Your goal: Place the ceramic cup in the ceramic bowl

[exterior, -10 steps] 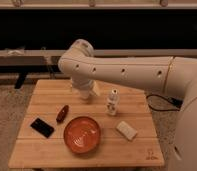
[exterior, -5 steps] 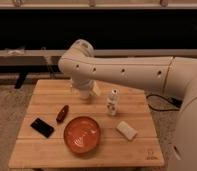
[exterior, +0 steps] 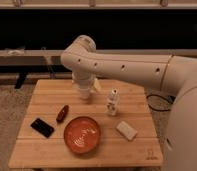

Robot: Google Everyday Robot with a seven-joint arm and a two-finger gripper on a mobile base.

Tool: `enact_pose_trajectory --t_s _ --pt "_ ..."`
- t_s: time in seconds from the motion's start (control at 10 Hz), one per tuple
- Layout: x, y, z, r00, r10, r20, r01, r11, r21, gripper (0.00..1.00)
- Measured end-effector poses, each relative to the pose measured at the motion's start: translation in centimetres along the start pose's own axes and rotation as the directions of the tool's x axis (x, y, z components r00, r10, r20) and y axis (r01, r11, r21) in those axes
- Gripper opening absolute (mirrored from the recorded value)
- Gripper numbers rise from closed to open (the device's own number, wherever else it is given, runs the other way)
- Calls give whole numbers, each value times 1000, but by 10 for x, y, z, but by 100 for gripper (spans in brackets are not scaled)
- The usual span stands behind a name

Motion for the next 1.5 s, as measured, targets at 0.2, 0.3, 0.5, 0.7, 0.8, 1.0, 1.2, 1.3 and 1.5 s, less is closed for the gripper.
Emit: enact_pose_trajectory --t_s 0.2,0.3,0.5,0.7,0.8,1.0,1.2,1.3,1.5 --pt "40 2 11 1000 4 5 -5 1000 8 80" --pt "57 1 19 1000 5 11 -5 1000 14 80" --pt "81 -2 42 1000 2 28 -3 1000 30 80" --pt "91 -18 76 998 -9 55 6 998 60 80" --pt "92 -23 86 998 -10 68 6 998 64 80" --pt "98 -21 110 996 4 91 -9 999 51 80" --pt "101 -18 126 994 20 108 -24 999 31 80" --pt "106 -8 130 993 35 112 -37 999 14 80" --pt "111 7 138 990 62 125 -62 998 -3 80"
